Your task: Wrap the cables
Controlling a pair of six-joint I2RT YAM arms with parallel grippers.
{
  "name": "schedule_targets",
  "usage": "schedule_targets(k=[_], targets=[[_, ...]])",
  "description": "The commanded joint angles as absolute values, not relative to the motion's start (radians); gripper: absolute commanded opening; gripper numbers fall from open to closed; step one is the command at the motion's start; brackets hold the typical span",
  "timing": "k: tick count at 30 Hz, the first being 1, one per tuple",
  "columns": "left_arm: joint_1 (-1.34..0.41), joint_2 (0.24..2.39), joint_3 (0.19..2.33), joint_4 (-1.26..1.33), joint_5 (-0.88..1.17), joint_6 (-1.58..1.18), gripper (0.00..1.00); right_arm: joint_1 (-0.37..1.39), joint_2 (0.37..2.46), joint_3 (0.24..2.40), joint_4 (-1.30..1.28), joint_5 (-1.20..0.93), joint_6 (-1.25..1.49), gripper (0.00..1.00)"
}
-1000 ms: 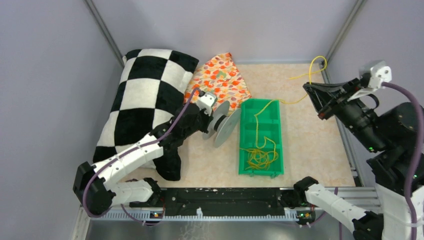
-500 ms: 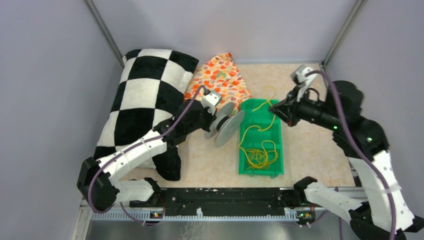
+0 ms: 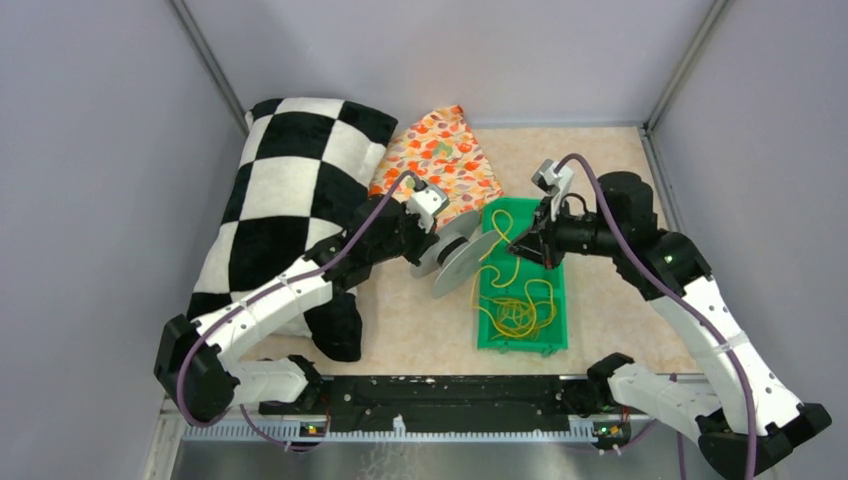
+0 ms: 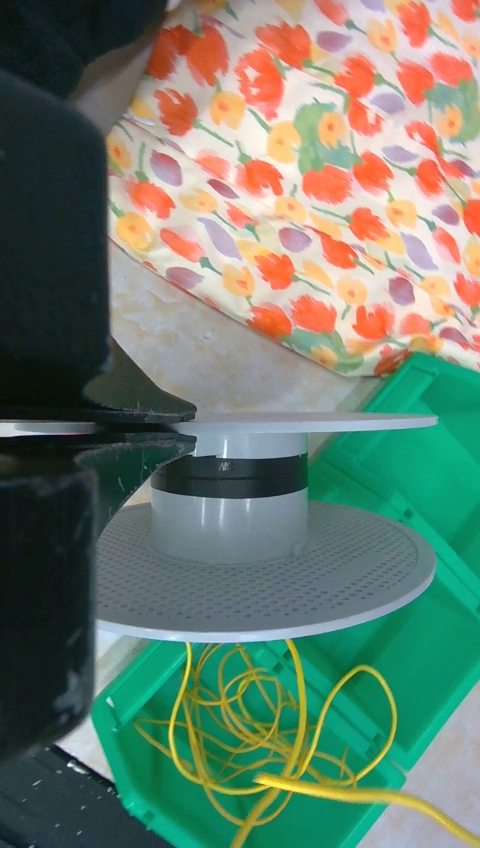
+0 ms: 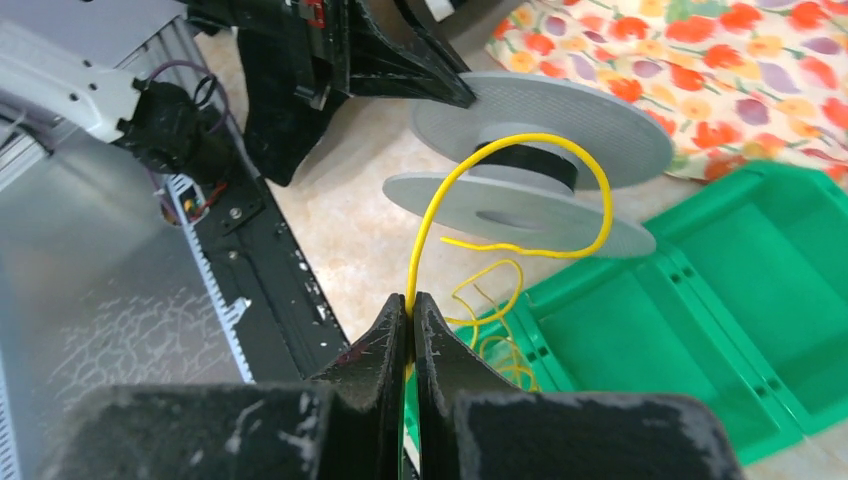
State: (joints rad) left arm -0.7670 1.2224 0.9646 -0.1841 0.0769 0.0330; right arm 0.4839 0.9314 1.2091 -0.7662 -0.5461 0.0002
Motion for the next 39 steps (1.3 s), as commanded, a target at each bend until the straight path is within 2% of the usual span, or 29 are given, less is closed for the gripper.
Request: schedule_targets(k=[1, 8, 18, 20, 23, 30, 39], targets=[[-0.765, 1.207, 1.020, -0.116, 0.257, 0.101, 0.00, 0.483, 0.954, 1.188, -0.641, -0.709, -0.008, 0.00], [-0.764, 1.200, 0.983, -0.126, 0.236, 0.143, 0.00, 0.482, 0.994, 1.179, -0.523, -0.769, 0.054, 0.00], [-0.755, 1.206, 0.988, -0.145, 0.164, 0.086, 0.00, 0.484, 1.058, 1.021, -0.199, -0.643, 0.243, 0.00], [-0.754, 1.206, 0.987, -0.151, 0.164, 0.079, 0.07, 0.487, 1.059, 1.000, -0.166, -0.612, 0.274, 0.00], [-0.752, 1.214, 0.987, -0.162, 0.129, 0.058, 0.24, 0.491, 1.070, 0.985, -0.153, -0.560, 0.316, 0.00], [-0.747, 1.208, 0.995, -0.180, 0.154, 0.057, 0.47, 0.494, 1.078, 0.975, -0.136, -0.562, 0.363, 0.00], [-0.746, 1.229, 1.022, -0.200, 0.193, 0.026, 0.68, 0.551, 1.131, 0.994, -0.124, -0.559, 0.379, 0.00]])
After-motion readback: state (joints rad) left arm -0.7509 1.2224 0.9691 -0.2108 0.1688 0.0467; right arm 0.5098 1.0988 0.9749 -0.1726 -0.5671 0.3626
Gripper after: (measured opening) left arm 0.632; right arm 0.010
